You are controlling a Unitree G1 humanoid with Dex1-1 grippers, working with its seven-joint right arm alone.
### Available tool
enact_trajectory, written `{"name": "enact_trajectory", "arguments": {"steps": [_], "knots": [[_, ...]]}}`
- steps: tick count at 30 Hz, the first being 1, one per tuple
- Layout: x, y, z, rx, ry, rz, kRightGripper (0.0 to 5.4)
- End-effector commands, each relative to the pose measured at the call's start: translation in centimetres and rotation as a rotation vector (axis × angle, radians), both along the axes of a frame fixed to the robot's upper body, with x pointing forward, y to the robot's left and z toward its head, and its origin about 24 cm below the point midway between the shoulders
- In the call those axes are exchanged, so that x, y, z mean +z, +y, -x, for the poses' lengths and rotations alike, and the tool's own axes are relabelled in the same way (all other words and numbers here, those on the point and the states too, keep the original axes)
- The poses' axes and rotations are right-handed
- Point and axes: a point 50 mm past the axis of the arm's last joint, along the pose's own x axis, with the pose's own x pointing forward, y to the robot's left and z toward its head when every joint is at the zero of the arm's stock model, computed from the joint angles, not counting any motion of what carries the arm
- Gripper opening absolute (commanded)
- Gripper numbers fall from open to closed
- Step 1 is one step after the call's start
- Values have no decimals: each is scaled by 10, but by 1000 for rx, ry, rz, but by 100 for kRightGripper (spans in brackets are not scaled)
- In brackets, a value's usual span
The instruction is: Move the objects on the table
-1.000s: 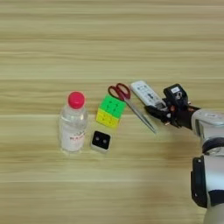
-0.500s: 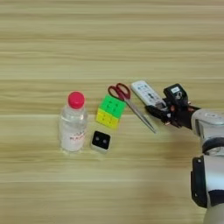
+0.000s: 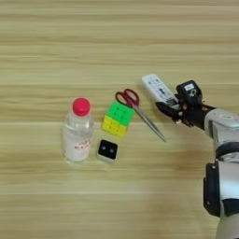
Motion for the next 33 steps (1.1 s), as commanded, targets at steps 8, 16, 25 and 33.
{"name": "enact_trajectory", "arguments": {"steps": [8, 16, 25, 33], "knots": [[85, 17, -29, 201, -405, -6, 290], [111, 45, -23, 446, -561, -44, 290], [136, 86, 8, 707, -664, -71, 290], [148, 108, 39, 871, -681, -133, 290]]}}
